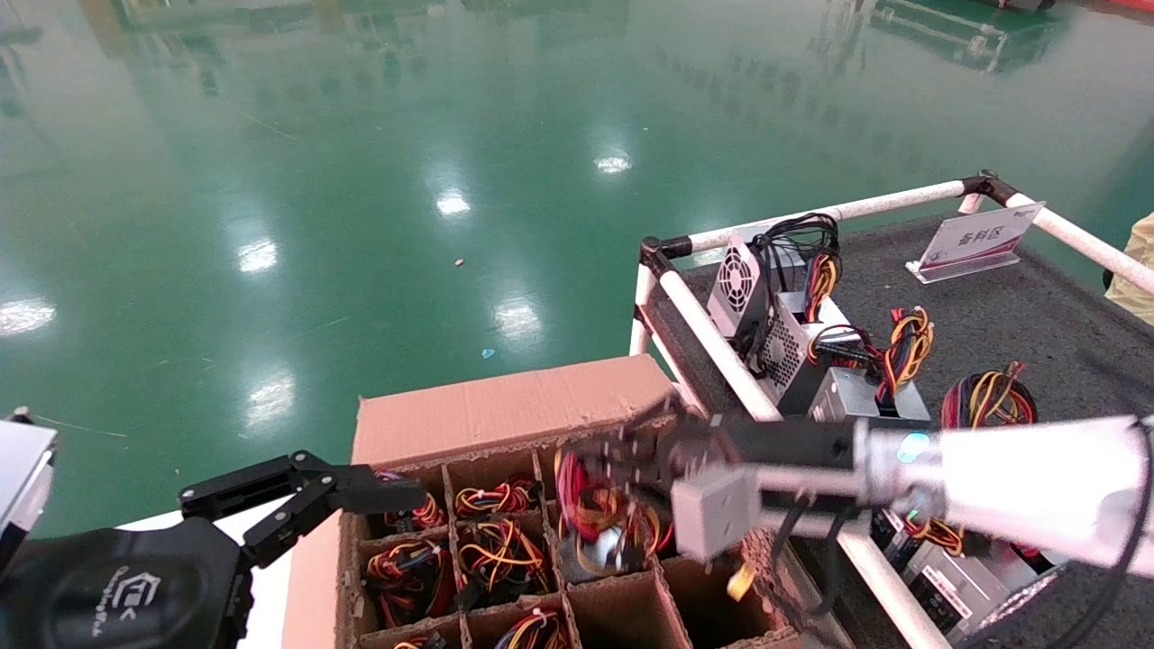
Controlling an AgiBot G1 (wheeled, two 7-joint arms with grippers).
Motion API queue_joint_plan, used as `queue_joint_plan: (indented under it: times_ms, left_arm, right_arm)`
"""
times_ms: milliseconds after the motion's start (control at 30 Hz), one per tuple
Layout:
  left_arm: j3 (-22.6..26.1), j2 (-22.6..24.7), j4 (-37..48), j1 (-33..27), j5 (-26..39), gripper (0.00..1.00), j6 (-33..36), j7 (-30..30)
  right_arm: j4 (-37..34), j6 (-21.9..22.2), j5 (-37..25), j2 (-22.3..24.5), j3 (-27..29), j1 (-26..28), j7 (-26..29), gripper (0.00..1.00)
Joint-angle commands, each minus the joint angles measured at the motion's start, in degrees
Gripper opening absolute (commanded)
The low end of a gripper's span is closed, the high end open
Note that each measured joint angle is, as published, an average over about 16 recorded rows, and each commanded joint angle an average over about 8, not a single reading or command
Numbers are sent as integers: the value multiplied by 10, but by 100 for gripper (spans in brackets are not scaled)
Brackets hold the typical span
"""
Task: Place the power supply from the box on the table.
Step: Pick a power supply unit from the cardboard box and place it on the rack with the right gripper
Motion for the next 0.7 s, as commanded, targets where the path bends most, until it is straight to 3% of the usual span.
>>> queue_joint_plan:
  times_ms: [33,167,300,500,700]
  left_arm:
    - [0,0,0,0,0,100,0,0]
    - [0,0,0,0,0,100,0,0]
    - [0,0,0,0,0,100,0,0]
    - [1,0,0,0,0,100,0,0]
    - [1,0,0,0,-1,100,0,0]
  right_arm:
    - [5,-13,14,6,9,7,11,0]
    - [30,-30,48,25,31,36,56,0]
    - [54,-18,81,41,55,70,98,0]
    - [63,58,116,46,89,125,128,0]
    - [26,159,128,38,112,168,96,0]
